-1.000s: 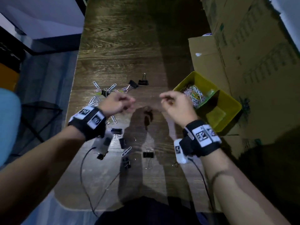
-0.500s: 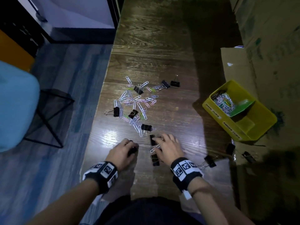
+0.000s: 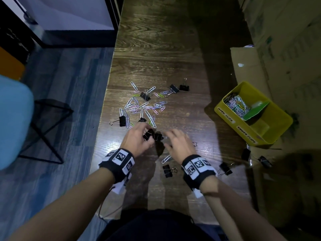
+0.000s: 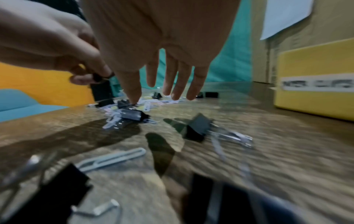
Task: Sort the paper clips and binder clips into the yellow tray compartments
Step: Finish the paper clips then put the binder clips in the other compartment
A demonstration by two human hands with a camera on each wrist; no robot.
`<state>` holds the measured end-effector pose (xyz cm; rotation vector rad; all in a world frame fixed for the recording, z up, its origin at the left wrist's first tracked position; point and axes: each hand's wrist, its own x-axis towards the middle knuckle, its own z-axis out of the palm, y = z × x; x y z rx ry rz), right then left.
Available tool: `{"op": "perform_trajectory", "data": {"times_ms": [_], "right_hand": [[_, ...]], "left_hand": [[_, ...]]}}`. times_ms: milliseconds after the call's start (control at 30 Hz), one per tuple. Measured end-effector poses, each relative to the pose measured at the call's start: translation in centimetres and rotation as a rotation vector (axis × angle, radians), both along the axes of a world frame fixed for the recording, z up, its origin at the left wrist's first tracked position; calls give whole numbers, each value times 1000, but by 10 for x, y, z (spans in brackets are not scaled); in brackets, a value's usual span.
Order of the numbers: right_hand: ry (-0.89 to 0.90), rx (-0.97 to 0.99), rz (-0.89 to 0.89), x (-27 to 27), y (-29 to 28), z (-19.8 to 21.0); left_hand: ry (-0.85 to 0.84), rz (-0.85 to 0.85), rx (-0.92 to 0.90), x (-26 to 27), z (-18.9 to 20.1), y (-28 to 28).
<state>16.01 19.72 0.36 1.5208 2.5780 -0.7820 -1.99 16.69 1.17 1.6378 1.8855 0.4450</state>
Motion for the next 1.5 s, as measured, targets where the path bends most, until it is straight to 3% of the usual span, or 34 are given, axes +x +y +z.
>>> {"op": "perform_trajectory", "data": {"times_ms": [67, 133, 233, 333, 433, 500, 600, 667, 733, 833, 900, 1033, 1300, 1400, 1500], "right_hand": [[-22, -39, 84, -22, 3, -1], [-96, -40, 116, -35, 6, -3], [-128, -2, 86, -37, 7, -3], [-44, 22, 26, -15, 11, 1], [34, 115, -147, 27, 18, 9], [-41, 135, -306, 56, 28, 8], [-143, 49, -492, 84, 43, 2], [-176, -22, -526, 90, 45, 1], [-214, -51, -481, 90, 42, 2], [-147, 46, -350, 74, 30, 6], [-55, 86, -215, 53, 21, 2], [-126, 25, -92, 26, 14, -18], [-227, 23, -250, 56, 24, -22], [-267, 99, -257, 52, 41, -10], [-182, 189, -230, 32, 70, 7]], "left_hand": [[-27, -15, 9, -7, 7, 11], [30, -150, 11, -11, 12, 29], [121, -338, -26, -1, 13, 64], [123, -410, -52, 22, 1, 95], [154, -469, -92, 44, -14, 110], [215, -532, -150, 59, -21, 109], [161, -595, -161, 71, -24, 101], [73, -546, -71, 60, -19, 95], [29, -378, 54, 32, -9, 88], [121, -132, 121, -24, 0, 75], [225, -118, -53, -48, -2, 66], [296, -167, -206, -49, -20, 55], [174, -93, 2, -50, -25, 52], [130, 35, 90, -70, -8, 69], [159, 109, 118, -98, -1, 105]]}}
